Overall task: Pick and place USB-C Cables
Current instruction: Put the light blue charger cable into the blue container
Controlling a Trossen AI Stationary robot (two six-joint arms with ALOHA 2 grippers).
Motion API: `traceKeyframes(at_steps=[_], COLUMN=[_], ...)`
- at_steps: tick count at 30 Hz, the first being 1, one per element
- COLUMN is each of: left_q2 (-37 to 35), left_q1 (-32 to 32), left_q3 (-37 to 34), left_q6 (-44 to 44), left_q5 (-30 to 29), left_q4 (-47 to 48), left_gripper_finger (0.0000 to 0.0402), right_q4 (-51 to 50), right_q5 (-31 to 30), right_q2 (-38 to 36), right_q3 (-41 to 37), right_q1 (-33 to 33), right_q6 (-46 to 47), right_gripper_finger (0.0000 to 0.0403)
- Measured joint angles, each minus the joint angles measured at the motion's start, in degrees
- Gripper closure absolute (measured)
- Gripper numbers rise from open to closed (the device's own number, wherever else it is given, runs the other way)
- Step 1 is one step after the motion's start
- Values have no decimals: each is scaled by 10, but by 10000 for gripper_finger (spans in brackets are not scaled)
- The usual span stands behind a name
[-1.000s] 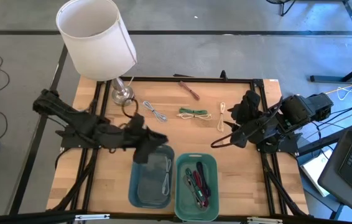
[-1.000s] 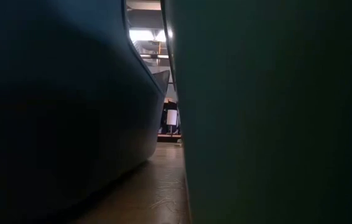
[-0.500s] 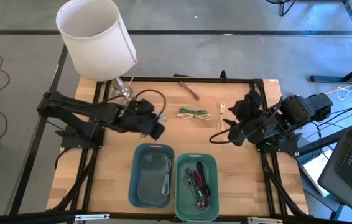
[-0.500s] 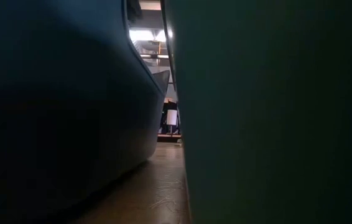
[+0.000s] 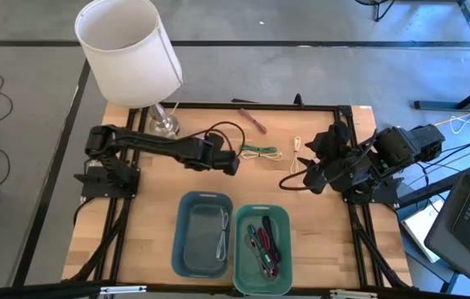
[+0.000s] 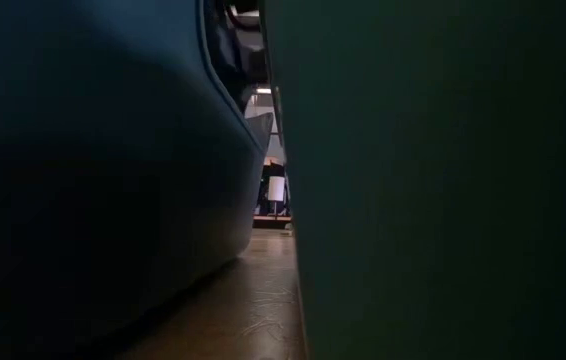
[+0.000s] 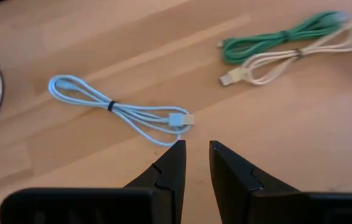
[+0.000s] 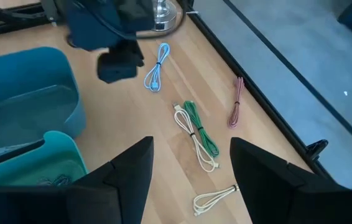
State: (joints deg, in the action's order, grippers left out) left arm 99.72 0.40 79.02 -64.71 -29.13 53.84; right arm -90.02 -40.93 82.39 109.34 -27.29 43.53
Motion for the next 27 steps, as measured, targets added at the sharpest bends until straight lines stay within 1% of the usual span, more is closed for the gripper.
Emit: traceKeyframes(at_steps=[3, 7, 12, 18, 21, 27], left_q2=[27, 58, 90, 110, 112, 104], left_q1=[16, 34, 51, 54, 54, 60], left_q3=[0, 0, 0, 0, -3, -48], left_q6=[-1, -13, -38, -83, -125, -244], left_q5=[17, 53, 67, 67, 66, 62], left_q4=[-12, -59, -97, -91, -62, -60], left_gripper_finger=[344, 356, 371, 374, 369, 351], right_q4=[0, 0, 0, 0, 0, 0], right_q5=[0, 0, 19, 51, 52, 51], right_q2=[0, 0, 0, 0, 0, 0], right_q3=[0, 0, 0, 0, 0, 0], right_q1=[0, 0, 0, -4, -11, -28], right_q6=[-8, -20, -25, -56, -67, -68], right_gripper_finger=[187, 187, 187, 187, 187, 187])
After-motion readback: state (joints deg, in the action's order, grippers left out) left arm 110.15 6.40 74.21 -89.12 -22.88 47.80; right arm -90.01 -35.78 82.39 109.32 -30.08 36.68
